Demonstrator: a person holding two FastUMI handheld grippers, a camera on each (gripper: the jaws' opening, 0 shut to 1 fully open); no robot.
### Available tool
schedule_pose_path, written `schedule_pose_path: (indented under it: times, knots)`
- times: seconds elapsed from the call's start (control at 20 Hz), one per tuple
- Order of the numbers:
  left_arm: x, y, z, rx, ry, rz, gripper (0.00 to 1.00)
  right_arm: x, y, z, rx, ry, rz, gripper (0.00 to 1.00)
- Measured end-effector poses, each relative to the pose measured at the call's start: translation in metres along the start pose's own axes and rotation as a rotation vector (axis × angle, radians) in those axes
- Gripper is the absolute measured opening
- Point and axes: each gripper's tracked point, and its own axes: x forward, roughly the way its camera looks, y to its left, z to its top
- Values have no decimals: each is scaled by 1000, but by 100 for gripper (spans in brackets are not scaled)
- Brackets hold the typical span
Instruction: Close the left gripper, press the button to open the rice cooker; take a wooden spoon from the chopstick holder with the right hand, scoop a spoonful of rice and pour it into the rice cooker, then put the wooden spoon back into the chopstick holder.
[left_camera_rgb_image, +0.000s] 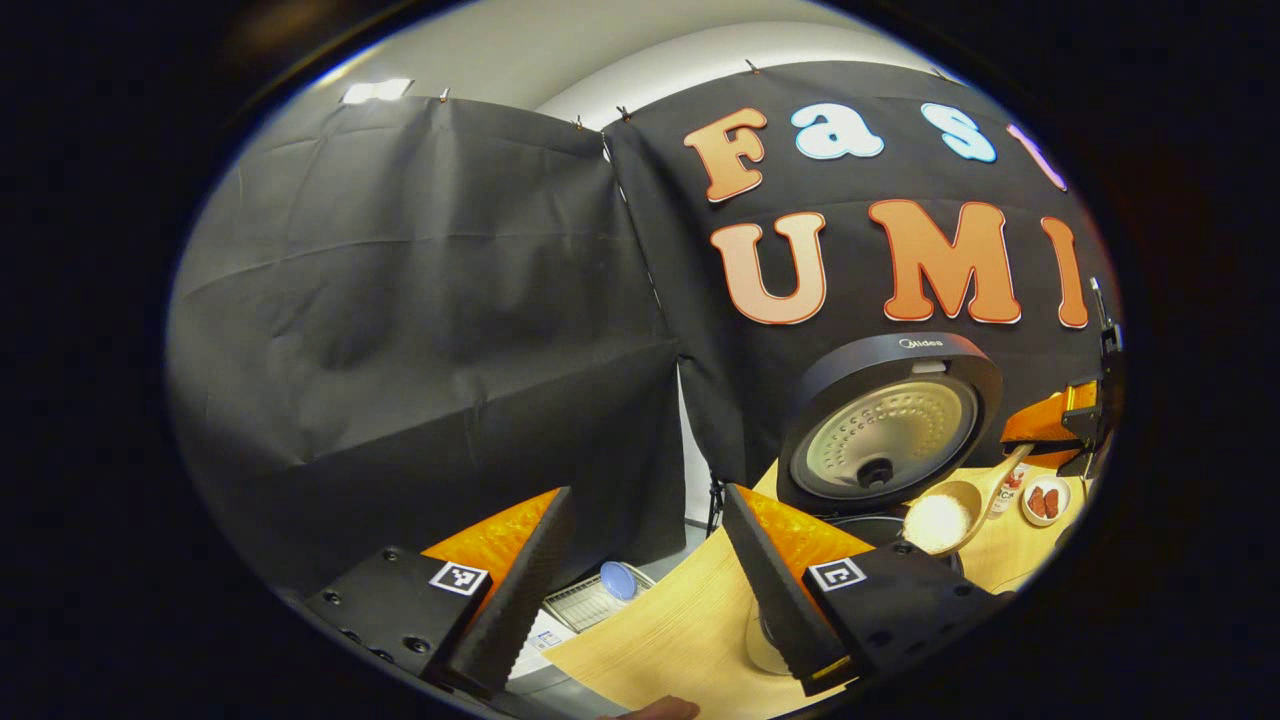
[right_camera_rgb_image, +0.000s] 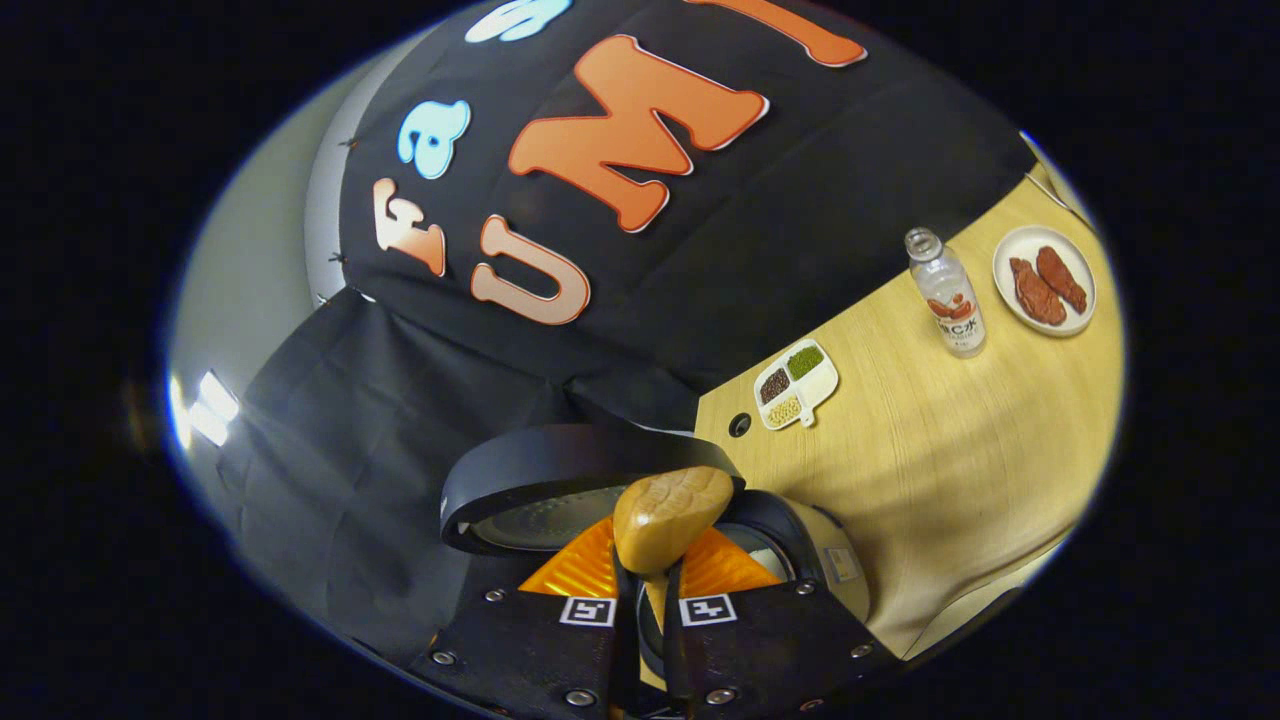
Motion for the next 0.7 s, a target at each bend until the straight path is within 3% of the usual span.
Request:
schedule_pose_path:
  times: [0.35,0.45,0.5,0.7]
  knots:
    - [0,1,-6,-4,21,0,100,5,16,-7,-295,-42,-9,9]
    - [-1,1,-7,-2,24,0,95,6,24,-9,-347,-51,-2,9]
    - [-1,1,-7,-3,24,0,100,5,25,-11,-368,-51,2,9]
    - [-2,2,-6,6,22,-1,100,4,33,-10,-466,-72,16,9]
